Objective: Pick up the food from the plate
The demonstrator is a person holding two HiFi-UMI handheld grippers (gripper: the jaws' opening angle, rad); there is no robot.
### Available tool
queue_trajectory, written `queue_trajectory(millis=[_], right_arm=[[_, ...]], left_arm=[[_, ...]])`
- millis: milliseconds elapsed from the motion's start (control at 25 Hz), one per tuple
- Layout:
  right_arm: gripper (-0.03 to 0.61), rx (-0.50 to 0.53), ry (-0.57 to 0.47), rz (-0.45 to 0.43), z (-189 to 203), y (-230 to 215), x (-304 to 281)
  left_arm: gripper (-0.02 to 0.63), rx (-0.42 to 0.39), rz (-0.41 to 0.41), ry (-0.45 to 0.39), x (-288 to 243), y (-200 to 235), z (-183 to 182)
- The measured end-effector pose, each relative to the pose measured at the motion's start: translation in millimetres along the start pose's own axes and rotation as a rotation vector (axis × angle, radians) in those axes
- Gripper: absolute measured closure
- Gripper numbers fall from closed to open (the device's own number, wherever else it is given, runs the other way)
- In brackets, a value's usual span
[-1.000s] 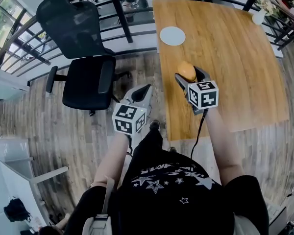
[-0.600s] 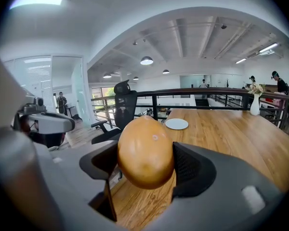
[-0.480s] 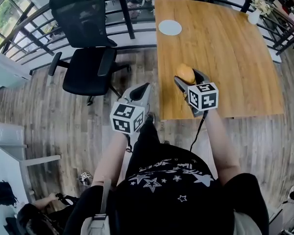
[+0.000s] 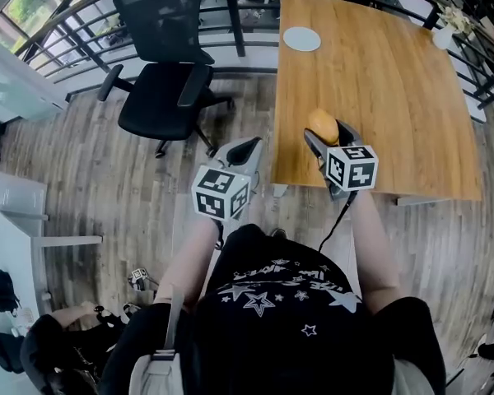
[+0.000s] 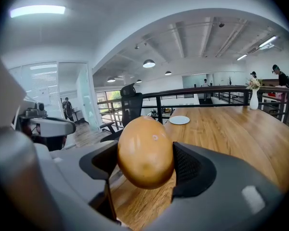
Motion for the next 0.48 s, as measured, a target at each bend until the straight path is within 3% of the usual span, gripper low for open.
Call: queue_trajectory(millis=[480], right_arm=[[0.230,0.006,0.010,0.017,14.5,33.5,4.8]], left_arm=[[0.614,-0.005,0.065,0.030,13.3,4.9,18.2]])
Point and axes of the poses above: the fingertips, and each gripper's own axes: x backward along the fingers, y to its left, z out of its underside, the point moved 6 cm from there along x, backward along the fingers, and after that the axes turned 14 degrees about -z, right-handed, at the moved point
